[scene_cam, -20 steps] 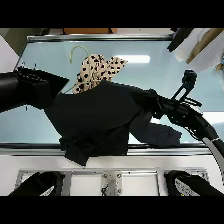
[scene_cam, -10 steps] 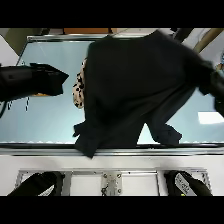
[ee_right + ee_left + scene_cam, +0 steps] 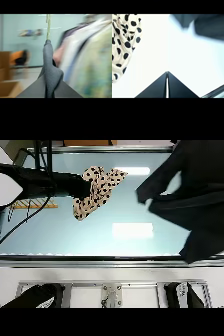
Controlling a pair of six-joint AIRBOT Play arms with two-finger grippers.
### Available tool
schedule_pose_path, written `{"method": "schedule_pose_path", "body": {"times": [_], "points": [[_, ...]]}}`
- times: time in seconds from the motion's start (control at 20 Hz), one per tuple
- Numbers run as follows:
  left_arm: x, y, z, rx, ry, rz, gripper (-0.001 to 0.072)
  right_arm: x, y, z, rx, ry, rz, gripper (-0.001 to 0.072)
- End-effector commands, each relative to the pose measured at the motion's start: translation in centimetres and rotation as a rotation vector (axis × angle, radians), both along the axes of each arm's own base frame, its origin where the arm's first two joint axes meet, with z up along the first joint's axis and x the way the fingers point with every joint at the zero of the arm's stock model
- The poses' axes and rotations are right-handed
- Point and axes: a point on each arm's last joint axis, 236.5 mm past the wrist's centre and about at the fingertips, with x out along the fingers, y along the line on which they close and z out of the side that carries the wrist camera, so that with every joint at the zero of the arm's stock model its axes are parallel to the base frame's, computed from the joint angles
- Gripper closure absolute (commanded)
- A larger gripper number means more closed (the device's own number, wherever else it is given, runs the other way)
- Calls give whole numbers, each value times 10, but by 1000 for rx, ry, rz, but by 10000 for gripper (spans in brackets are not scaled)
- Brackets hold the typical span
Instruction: Fold the clothes and pants, and hang the long-sleeved shirts on hangers.
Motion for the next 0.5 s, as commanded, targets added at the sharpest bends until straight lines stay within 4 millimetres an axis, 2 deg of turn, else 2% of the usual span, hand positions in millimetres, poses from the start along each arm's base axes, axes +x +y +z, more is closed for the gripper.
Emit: {"method": "schedule_pose_path", "body": {"times": [0.0, 0.1, 0.2, 0.3, 0.45], "points": [[11, -6, -13, 38, -3, -30, 696, -66, -72, 34, 1, -67, -454, 702], [12, -6, -14, 46, -4, -36, 696, -90, -89, 53, 1, -111, -584, 702], [12, -6, -15, 47, -3, -37, 696, -102, -104, 70, -1, -146, -652, 702], [11, -6, -15, 48, 1, -37, 696, -104, -119, 84, -13, -159, -692, 701], [8, -5, -19, 59, 18, -39, 696, -95, -138, 101, -44, -159, -703, 702]]}}
